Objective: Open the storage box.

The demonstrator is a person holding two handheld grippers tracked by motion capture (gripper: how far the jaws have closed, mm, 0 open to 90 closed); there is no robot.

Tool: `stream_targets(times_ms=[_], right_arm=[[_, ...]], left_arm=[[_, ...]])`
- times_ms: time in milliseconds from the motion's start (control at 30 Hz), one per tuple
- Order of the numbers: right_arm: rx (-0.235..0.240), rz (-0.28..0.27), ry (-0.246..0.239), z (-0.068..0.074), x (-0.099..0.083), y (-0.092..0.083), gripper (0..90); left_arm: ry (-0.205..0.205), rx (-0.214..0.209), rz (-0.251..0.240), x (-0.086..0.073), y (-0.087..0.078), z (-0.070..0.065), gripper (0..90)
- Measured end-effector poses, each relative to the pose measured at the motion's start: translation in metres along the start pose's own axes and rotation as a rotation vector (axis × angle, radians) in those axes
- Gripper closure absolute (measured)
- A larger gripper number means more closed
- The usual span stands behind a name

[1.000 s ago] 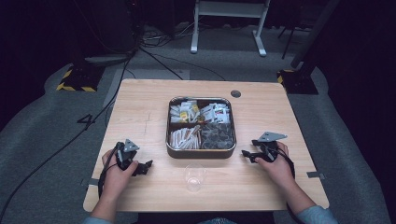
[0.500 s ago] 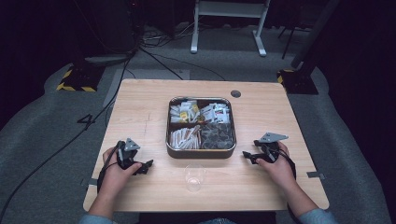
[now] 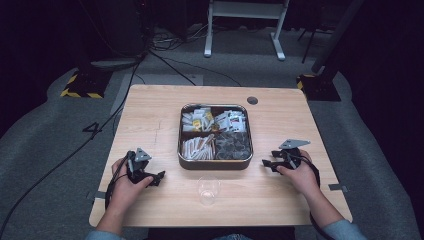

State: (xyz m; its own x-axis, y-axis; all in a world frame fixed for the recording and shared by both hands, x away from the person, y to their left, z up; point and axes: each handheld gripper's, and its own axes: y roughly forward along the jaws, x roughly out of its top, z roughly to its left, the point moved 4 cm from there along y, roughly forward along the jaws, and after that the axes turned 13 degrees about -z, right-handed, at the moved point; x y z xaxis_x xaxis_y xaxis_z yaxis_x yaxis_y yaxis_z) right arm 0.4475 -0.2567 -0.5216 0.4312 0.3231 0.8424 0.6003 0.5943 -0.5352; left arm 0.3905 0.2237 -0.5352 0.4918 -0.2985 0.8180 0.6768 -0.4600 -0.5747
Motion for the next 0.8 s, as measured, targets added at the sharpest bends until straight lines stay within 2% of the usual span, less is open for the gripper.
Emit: stream_targets(times_ms=[33, 100, 133, 233, 333, 467, 500, 567, 600, 800], right_arm=[[0.000, 0.000, 0.000, 0.000, 0.000, 0.000, 41.6], [0.032, 0.006, 0.042, 0.001, 0.009, -0.003, 41.1], [0.032, 0.006, 0.042, 0.001, 0.009, -0.003, 41.1], [0.046, -0.025, 0.013, 0.004, 0.031, -0.010, 42.5], [0.063, -0.047, 0.006, 0.007, 0.047, -0.013, 42.8], [0.083, -0.065, -0.004, 0.008, 0.059, -0.013, 42.5], [0.095, -0.074, -0.015, 0.010, 0.070, -0.012, 41.7], [0.100, -0.081, -0.025, 0.011, 0.074, -0.011, 41.4], [0.110, -0.093, -0.039, 0.014, 0.084, -0.010, 41.0], [0.148, -0.113, -0.073, 0.025, 0.109, 0.002, 41.8]], left_arm=[[0.000, 0.000, 0.000, 0.000, 0.000, 0.000, 0.6], [0.001, -0.004, 0.000, 0.000, 0.000, 0.000, 0.6], [0.001, -0.004, 0.000, 0.000, 0.000, 0.000, 0.6], [0.000, -0.005, 0.000, 0.000, 0.000, 0.000, 0.6], [-0.008, 0.003, 0.000, 0.001, 0.000, 0.002, 1.5], [-0.007, 0.003, 0.001, 0.001, 0.000, 0.003, 1.5], [-0.005, -0.002, -0.001, 0.000, 0.000, 0.003, 1.5], [-0.006, -0.002, 0.001, 0.000, 0.000, 0.003, 1.5], [-0.006, -0.002, 0.001, 0.000, 0.000, 0.003, 1.5], [-0.002, -0.002, 0.001, 0.000, 0.000, 0.003, 1.5]])
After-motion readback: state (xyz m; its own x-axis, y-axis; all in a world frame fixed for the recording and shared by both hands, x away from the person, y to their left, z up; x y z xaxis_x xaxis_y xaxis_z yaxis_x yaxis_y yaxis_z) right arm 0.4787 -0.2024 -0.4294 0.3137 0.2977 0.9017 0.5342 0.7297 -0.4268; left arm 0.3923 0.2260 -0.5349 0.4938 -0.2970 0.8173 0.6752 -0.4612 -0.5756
